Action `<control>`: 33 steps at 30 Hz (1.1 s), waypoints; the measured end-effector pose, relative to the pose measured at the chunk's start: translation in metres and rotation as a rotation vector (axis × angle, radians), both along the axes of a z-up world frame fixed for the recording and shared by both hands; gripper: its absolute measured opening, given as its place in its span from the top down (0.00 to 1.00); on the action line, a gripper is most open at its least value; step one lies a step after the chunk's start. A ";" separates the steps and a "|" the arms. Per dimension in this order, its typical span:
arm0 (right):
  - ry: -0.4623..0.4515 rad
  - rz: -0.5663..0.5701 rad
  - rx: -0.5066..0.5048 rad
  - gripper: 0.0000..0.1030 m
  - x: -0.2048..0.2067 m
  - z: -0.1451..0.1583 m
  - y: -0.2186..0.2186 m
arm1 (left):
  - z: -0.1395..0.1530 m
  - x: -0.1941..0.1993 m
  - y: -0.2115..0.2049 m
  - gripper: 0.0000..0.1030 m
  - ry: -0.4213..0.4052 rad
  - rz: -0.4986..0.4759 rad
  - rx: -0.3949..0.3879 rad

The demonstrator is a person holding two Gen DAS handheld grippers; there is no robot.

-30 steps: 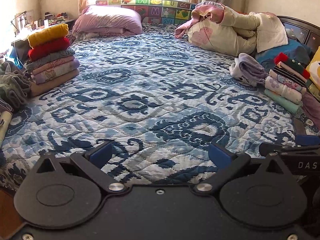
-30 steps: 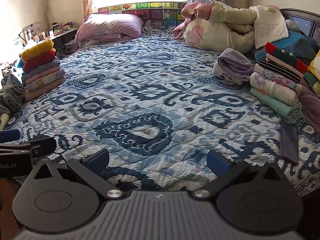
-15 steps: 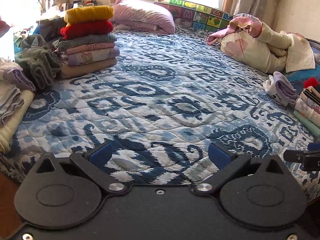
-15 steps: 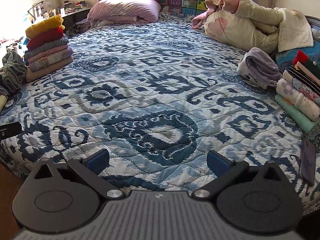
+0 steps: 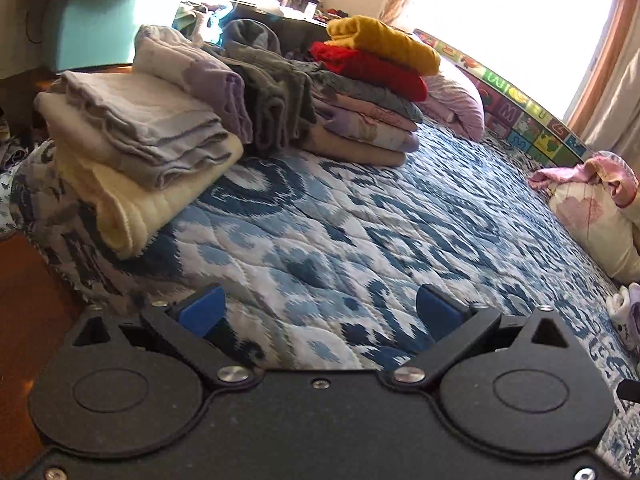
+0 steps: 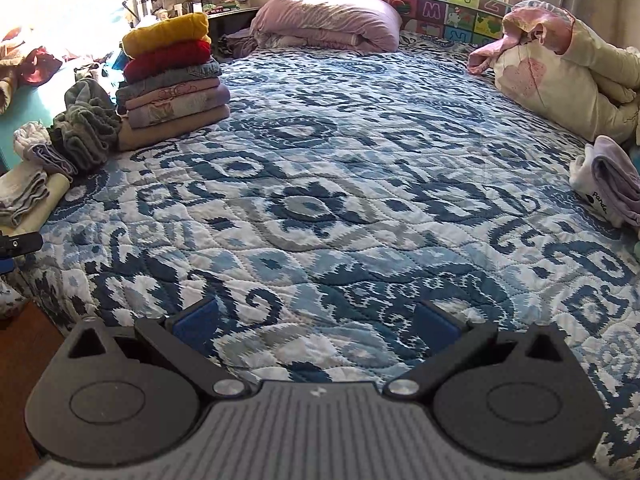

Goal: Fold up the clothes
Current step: 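Reach the left tool into the clothes pile and grasp the grey-cuffed white garment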

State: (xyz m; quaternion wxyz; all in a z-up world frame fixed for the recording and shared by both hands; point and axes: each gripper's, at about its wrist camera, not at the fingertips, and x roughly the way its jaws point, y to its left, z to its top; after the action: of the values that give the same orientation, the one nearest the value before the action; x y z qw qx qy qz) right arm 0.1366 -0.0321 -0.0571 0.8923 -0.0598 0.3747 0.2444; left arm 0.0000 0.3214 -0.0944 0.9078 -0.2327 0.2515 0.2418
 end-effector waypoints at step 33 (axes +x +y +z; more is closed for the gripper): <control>0.145 0.154 0.216 0.00 0.004 -0.023 0.017 | 0.018 0.017 0.155 0.85 -0.123 0.248 0.078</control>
State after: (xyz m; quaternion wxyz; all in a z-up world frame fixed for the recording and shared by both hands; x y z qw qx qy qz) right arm 0.1411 -0.0151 -0.0799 0.8427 0.0259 0.4041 0.3547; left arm 0.0171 0.4759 -0.0769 0.8930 -0.2410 0.1553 0.3468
